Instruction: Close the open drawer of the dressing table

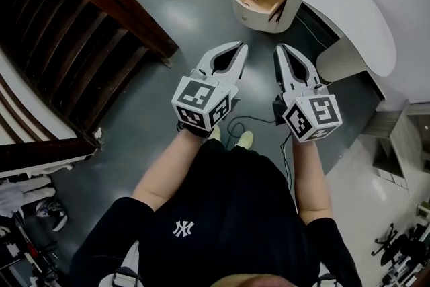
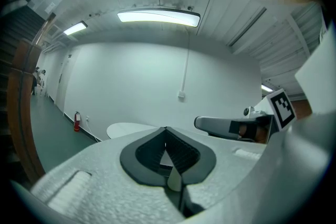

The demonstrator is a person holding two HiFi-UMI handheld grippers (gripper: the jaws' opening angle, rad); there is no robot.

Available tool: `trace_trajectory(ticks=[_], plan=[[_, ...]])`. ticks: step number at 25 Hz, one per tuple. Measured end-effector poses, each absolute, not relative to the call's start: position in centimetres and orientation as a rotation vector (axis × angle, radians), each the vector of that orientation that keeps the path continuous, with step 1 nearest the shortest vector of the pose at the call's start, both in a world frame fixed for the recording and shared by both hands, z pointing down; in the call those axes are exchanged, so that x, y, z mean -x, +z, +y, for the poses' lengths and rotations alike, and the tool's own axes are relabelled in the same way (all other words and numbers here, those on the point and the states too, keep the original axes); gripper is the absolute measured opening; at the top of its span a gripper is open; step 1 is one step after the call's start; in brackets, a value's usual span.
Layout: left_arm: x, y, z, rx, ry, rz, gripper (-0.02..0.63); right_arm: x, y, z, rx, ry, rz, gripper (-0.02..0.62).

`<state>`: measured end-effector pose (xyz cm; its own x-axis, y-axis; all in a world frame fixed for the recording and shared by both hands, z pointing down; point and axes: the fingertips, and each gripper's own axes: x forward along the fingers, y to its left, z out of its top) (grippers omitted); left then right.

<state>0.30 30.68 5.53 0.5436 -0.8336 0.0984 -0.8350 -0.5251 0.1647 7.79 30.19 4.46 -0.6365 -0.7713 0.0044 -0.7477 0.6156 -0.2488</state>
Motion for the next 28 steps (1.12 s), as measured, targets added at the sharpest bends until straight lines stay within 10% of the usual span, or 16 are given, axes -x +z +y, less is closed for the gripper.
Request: trace_trajectory(ticks=[28], plan=[[0.6, 12.3, 16.8, -2.601, 0.112, -1.337, 0.009, -5.3, 9.7, 16.3, 1.358, -0.428, 2.728, 0.015]])
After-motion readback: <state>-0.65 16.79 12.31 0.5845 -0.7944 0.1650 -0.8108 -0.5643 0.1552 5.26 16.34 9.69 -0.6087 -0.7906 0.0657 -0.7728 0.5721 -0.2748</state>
